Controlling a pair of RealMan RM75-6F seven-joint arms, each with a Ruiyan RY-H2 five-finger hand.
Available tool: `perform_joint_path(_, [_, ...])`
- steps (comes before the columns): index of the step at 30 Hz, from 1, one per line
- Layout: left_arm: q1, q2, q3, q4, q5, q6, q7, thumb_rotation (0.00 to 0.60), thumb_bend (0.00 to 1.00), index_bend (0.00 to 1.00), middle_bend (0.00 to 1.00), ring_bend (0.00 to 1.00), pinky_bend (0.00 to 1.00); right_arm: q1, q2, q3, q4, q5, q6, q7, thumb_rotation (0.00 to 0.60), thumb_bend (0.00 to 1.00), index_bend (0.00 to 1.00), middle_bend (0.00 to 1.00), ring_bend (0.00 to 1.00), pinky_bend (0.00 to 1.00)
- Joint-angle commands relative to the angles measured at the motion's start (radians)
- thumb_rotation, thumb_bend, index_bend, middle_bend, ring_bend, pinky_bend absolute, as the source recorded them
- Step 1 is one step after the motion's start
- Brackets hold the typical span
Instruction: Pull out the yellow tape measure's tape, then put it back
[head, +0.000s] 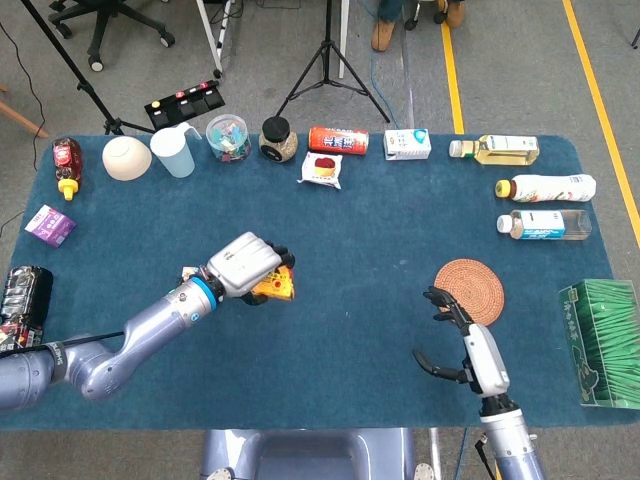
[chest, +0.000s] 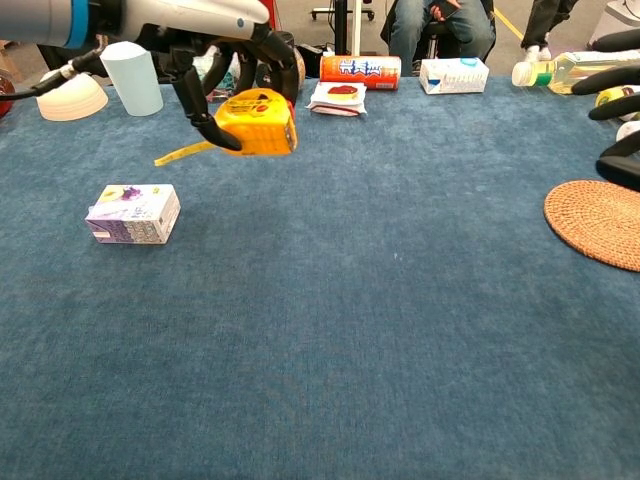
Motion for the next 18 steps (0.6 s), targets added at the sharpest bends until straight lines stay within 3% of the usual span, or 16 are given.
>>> perform_joint_path(1, [-0.023,-0.018,-0.002,0.001,-0.025,0.003,0.016,0.600,0.37,0.51,0.36,0.42,0.54,0.015,-0.027,0.010,0.003,0.026,-0.018,-0.002,0.600,0.28,0.08,0.17,0.19,0.28])
perform_joint_path(9, [-0.080,-0.072,-0.002,0.030,-0.064,0.002,0.036,0.600,0.36,0.53,0.37,0.42,0.54,0.043,-0.117,0.041,0.026,0.099,-0.031,-0.071,0.600,0.28,0.02,0.10,0.12,0.21])
perform_joint_path(18, [-0.137,-0.129,0.011,0.061,-0.032,-0.013,0.059,0.600,0.36,0.53,0.37,0.42,0.52,0.069,-0.226,0.070,0.055,0.147,-0.016,-0.166,0.600,0.28,0.00,0.06,0.09,0.18])
